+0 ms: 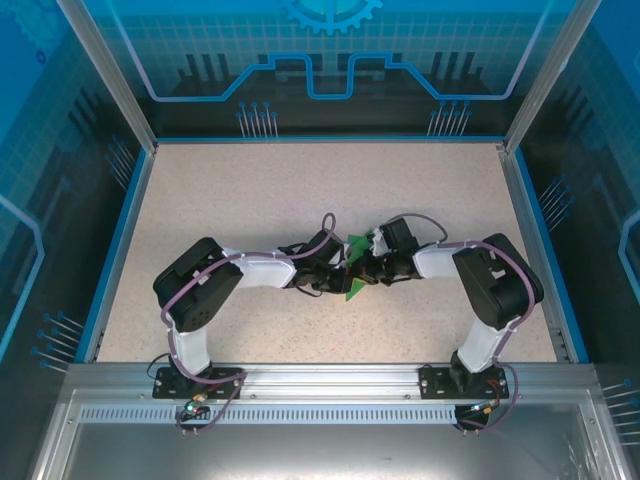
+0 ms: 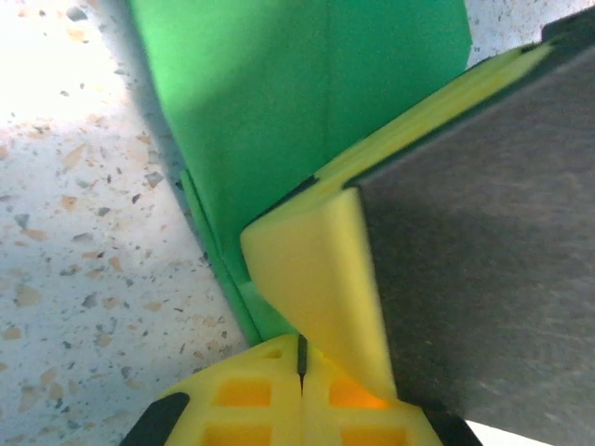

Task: Fold a paper plane with a square sheet of paper (pick it up from the middle)
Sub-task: Fourth fold the wing at the center of the table.

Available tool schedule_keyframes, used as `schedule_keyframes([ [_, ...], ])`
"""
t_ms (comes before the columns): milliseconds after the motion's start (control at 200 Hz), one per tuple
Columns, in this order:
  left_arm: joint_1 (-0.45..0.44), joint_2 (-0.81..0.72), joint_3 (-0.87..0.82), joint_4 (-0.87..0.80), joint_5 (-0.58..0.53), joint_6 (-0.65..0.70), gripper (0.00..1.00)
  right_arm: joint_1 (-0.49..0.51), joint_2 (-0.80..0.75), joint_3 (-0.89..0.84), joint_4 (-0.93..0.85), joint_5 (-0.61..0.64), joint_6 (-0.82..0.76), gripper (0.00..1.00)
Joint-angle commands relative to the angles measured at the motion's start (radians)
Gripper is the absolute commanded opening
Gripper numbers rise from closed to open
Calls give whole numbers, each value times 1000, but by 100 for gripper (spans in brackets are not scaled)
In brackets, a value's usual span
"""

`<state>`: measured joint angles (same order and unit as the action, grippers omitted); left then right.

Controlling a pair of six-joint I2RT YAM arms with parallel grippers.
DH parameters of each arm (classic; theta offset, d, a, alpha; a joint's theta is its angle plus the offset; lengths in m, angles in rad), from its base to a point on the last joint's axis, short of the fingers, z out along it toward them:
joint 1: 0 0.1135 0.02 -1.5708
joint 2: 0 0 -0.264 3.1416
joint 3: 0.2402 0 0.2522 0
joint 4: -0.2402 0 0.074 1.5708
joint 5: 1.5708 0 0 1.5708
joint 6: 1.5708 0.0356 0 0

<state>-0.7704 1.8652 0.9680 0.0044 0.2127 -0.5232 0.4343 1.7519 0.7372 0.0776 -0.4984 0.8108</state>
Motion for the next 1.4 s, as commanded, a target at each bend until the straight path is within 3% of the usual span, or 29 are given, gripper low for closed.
schedule_keyframes([
  [0,3,32,-16,-137,-113,44,2,6,26,48,-81,65,-38,6],
  [430,-13,42,-26,-194,-190,99,0,-75,100,189,-166,161,-122,7],
  [1395,-12,63,-19,-264,-192,158,0,-322,254,322,-118,73,-145,7],
])
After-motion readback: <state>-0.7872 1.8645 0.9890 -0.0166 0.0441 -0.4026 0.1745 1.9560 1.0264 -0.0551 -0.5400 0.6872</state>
